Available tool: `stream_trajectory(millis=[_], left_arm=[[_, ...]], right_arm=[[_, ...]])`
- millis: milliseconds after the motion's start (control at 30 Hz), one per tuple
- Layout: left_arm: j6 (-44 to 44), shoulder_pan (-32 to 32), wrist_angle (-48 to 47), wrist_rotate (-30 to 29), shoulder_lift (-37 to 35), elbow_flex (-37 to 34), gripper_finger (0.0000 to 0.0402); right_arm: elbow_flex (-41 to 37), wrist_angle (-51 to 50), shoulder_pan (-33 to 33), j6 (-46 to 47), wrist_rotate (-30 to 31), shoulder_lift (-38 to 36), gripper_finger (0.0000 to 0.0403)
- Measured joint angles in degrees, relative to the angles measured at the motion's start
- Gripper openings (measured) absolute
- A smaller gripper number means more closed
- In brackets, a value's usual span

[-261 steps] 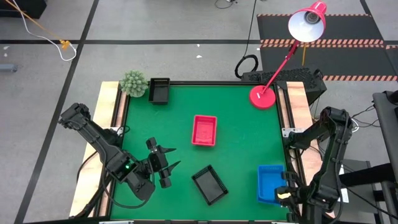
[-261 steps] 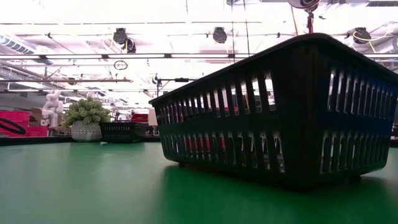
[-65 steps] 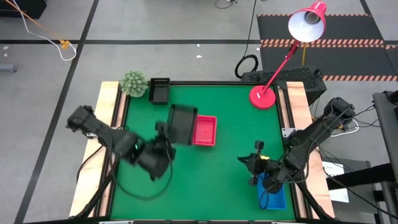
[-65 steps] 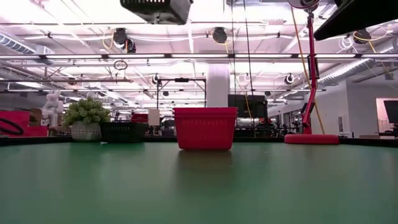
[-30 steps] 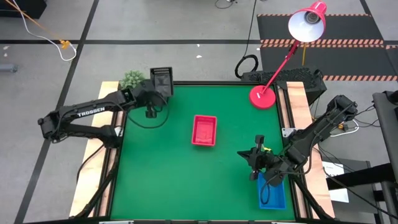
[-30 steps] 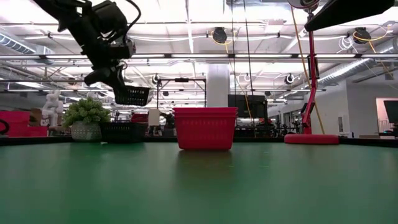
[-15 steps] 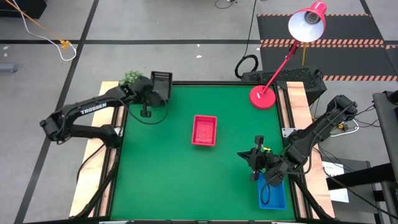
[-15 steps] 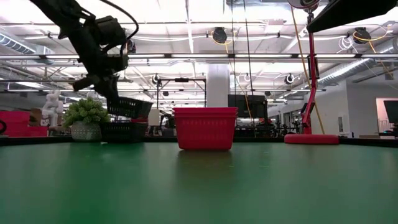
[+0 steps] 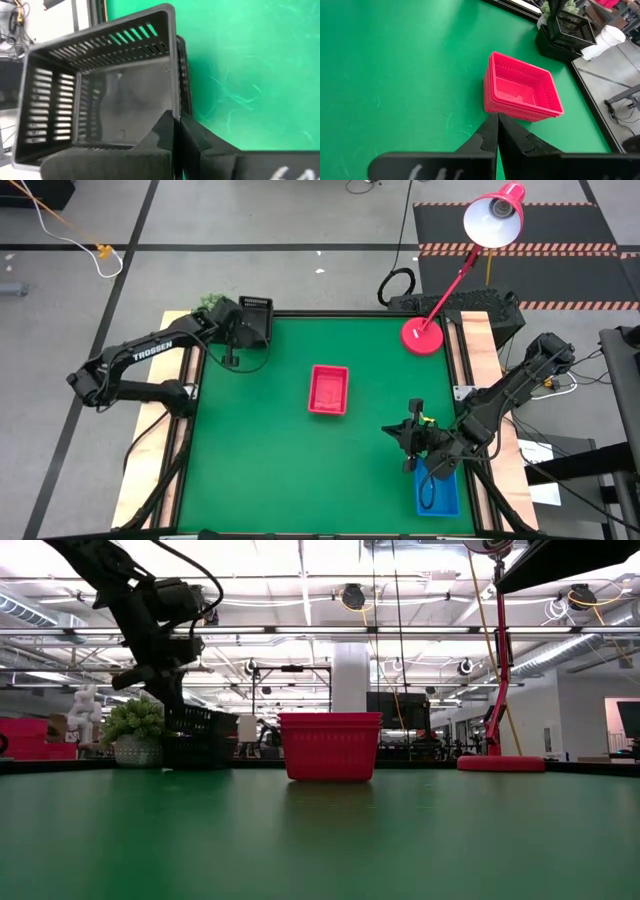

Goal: Stack baskets by color
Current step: Stack the bottom black bin on the stacked black bins, then return to Home Position

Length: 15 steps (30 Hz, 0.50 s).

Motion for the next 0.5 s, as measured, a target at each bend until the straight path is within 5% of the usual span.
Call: stream_trajectory(millis=[500], left_arm=[[-1.4,0.8,3.8,-1.1,0.2,-2.8,0.0078]], right_arm=[[0.0,0.0,0.0,0.1,0.0,0.0,0.0000]])
